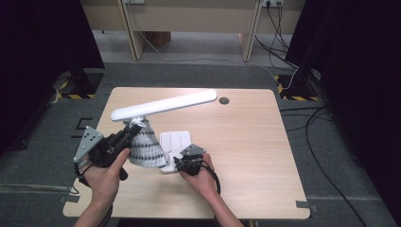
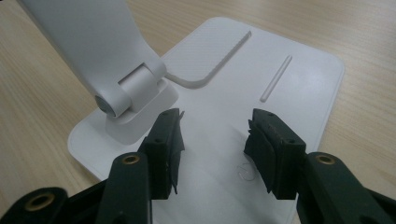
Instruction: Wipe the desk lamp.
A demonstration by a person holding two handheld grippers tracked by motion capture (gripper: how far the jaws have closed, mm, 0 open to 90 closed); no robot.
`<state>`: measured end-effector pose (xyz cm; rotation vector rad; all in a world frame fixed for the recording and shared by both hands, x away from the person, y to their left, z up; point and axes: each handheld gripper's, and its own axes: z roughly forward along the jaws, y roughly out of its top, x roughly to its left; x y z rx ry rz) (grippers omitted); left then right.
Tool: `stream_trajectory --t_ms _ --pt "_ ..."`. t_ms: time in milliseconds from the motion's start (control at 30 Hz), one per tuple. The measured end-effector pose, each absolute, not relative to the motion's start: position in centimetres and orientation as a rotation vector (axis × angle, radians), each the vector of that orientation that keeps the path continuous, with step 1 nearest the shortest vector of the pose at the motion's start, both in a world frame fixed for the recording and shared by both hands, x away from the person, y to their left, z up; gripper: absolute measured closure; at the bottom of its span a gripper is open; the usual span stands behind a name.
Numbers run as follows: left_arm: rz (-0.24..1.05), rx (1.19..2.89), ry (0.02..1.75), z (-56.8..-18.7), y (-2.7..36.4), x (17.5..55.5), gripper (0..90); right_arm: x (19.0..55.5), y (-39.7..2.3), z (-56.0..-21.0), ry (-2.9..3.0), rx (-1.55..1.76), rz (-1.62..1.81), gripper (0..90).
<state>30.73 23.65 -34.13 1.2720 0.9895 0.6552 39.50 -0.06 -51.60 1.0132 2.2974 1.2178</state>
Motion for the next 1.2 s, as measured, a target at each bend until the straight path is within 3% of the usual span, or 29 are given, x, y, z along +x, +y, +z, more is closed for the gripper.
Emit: stream_trajectory --t_ms 800,1200 --pt "0.689 1.325 1.011 -35.6 29.2 26.7 82.3 39.5 0.0 -51.6 2.293 1.013 1.217 54.0" --pt "0.705 1.230 1.086 -35.1 30.8 29.2 82.3 39.5 0.0 -51.6 2.292 1.016 1.214 54.0"
